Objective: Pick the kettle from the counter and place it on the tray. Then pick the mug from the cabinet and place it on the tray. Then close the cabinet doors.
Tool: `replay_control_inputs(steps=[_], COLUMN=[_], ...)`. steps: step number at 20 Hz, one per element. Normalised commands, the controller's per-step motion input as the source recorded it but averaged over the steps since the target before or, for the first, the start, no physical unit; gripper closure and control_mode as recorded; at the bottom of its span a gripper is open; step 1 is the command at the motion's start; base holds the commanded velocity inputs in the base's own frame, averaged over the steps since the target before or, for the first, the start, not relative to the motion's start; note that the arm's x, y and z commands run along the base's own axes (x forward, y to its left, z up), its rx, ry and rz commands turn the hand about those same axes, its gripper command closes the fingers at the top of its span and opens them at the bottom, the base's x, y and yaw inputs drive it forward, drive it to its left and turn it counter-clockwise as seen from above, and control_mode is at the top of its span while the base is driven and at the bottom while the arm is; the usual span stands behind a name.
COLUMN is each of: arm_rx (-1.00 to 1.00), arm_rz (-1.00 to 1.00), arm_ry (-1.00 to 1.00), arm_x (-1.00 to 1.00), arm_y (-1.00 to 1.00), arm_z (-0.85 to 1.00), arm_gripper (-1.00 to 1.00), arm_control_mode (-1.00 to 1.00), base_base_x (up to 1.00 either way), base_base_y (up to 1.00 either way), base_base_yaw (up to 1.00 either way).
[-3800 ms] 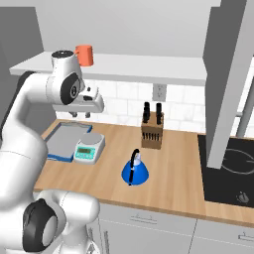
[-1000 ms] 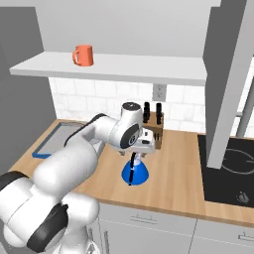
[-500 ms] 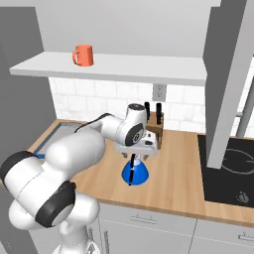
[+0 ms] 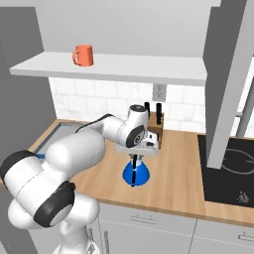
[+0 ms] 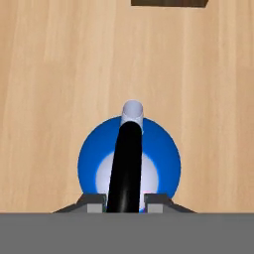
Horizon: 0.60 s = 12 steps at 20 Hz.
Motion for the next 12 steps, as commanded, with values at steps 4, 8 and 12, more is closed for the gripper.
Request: replay_control_inputs(steps=[4,8,12], arm_rx=[0.02,0.05,0.0], arm_rz=[0.0,0.03,0.13], arm_ry=[-0.01,0.0,0.0], arm_x=[-0.43,-0.45,-0.29], arm_y=[0.0,0.13,0.5], arm_z=[0.03,0.38,0.5], arm_gripper=[1.0,1.0,1.0], arm_control_mode=[-1.0,-1.0,-1.0], base_base_x=[0.0,0.0,0.0], base_base_y=[0.0,0.0,0.0], base_base_yaw=[0.0,0.0,0.0])
